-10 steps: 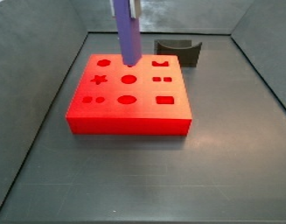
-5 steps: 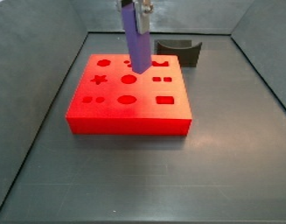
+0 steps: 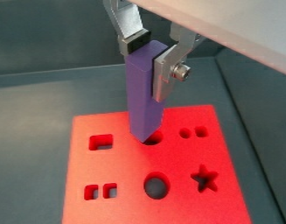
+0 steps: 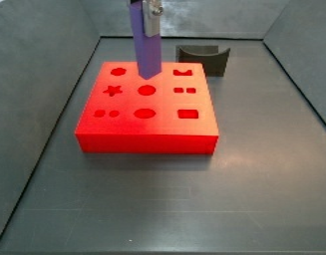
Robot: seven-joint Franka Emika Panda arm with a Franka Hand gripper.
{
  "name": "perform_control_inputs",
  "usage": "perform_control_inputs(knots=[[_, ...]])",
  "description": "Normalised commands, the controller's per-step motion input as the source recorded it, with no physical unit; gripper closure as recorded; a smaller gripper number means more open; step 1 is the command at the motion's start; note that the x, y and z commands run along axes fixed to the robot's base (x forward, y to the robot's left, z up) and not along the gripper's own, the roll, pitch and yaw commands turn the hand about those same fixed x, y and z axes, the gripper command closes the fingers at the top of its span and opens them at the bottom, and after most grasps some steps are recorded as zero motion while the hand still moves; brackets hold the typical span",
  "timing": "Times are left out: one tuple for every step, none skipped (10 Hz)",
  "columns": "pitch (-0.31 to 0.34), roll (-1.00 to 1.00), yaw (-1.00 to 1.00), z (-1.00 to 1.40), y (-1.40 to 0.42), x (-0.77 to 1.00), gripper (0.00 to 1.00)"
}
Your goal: Insert the rectangle object.
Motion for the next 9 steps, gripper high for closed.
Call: perform_control_inputs(knots=[[0.169, -0.16, -0.67, 0.0, -0.03, 0.31, 1.0], [0.077, -0.28, -0.66, 0.0, -0.03, 0.28, 1.0], [0.001, -0.31, -0.61, 0.0, 0.0, 0.34, 1.0], [0.05, -0.29, -0.53, -0.11, 0.0, 0.49, 1.0], [0.104, -0.27, -0.56, -0.16, 0.0, 0.47, 1.0], [0.18, -0.26, -0.56, -0.21, 0.0, 0.45, 1.0], [0.199, -0.25, -0.56, -0.23, 0.0, 0.42, 1.0], [0.204, -0.23, -0.63, -0.27, 0.0, 0.34, 1.0], [0.139, 0.0, -0.7, -0.23, 0.01, 0.25, 1.0]])
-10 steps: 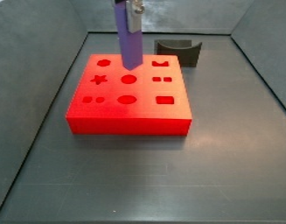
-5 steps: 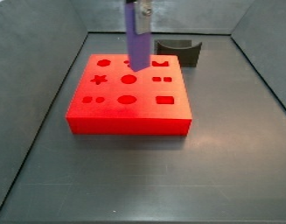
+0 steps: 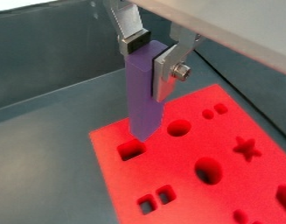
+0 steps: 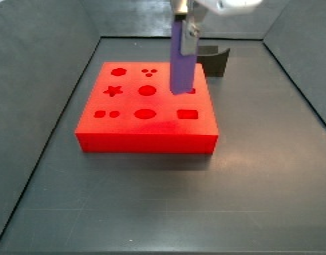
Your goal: Insert the rectangle object.
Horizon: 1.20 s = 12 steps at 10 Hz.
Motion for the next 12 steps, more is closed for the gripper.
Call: perform_control_inputs(knots=[[0.119, 0.0, -0.79, -0.21, 0.0, 0.15, 1.0], [0.07, 0.0, -0.83, -0.1, -0.01, 0.13, 1.0], [0.007, -0.05, -0.73, -0.09, -0.09, 0.33, 1.0], [0.0, -0.09, -0.68, -0.12, -0.08, 0.41, 1.0], [0.0, -0.06, -0.42, -0.19, -0.07, 0.52, 1.0], [0.033, -0.05, 0.0, -0.11, -0.03, 0.18, 1.0], [0.0, 0.05, 0.0, 0.0, -0.05, 0.0, 1.0], [0.036, 0.06, -0.05, -0.09, 0.0, 0.29, 1.0], [0.0, 0.11, -0.45, -0.39, 0.0, 0.25, 1.0], [-0.003, 0.23, -0.65, -0.36, 0.0, 0.09, 1.0], [0.009, 0.23, -0.5, -0.15, 0.0, 0.0, 1.0], [0.0, 0.09, -0.33, -0.15, 0.0, -0.12, 1.0]])
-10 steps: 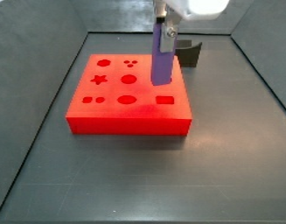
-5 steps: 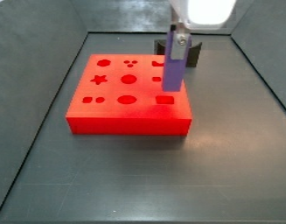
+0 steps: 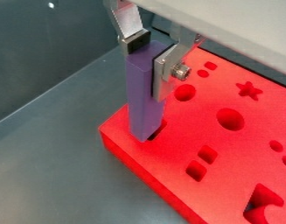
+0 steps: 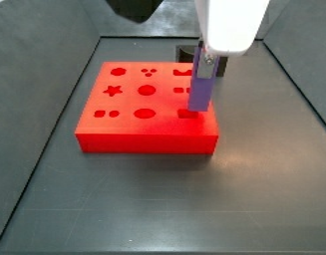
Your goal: Insert the rectangle object.
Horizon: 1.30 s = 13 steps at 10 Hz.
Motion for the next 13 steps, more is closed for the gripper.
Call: perform_control_inputs(knots=[[-0.069, -0.01, -0.18, -0.16, 0.0, -0.21, 1.0], [-0.147, -0.08, -0.05, -0.14, 0.0, -0.27, 1.0], [-0.147, -0.08, 0.0, -0.23, 0.04, -0.2, 1.0], [-0.116, -0.06, 0.0, -0.19, 0.0, -0.02, 1.0], [-0.074, -0.06, 0.11, -0.15, 0.0, 0.0, 1.0], [-0.053, -0.03, 0.15, -0.19, 0.02, 0.0, 1.0], [-0.036, 0.0, 0.12, -0.24, 0.04, 0.0, 1.0], [0.0, 0.04, 0.08, -0.28, 0.02, -0.03, 1.0], [0.0, 0.06, 0.04, -0.24, 0.0, 0.0, 1.0], [0.0, 0.0, 0.0, 0.0, 0.0, 0.02, 1.0], [-0.074, 0.11, -0.01, -0.54, -0.05, 0.0, 1.0], [-0.163, 0.11, 0.0, -0.71, -0.09, 0.04, 1.0], [-0.146, 0.12, 0.0, -0.73, -0.03, 0.19, 1.0]])
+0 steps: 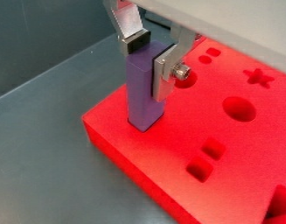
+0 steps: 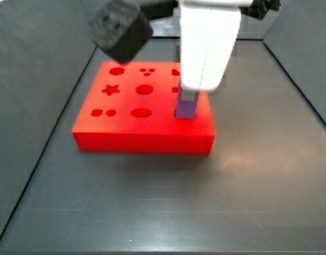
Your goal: Insert the rectangle object.
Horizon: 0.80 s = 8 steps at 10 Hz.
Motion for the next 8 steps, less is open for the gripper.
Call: perform_control_inputs(knots=[[-0.116, 0.13, 0.0, -0.69, -0.03, 0.25, 1.0], [-0.09, 0.1, 0.0, -0.57, 0.0, 0.41, 1.0], [-0.07, 0.12, 0.0, -0.5, 0.0, 0.16, 1.0], [-0.034, 0.13, -0.01, -0.35, 0.0, -0.12, 1.0], [0.0, 0.14, -0.1, -0.36, 0.0, -0.17, 1.0], [0.0, 0.13, -0.14, -0.28, 0.0, -0.27, 1.0], [0.0, 0.08, -0.28, -0.24, 0.01, -0.43, 1.0], [0.0, 0.05, -0.17, -0.09, 0.0, -0.18, 1.0]])
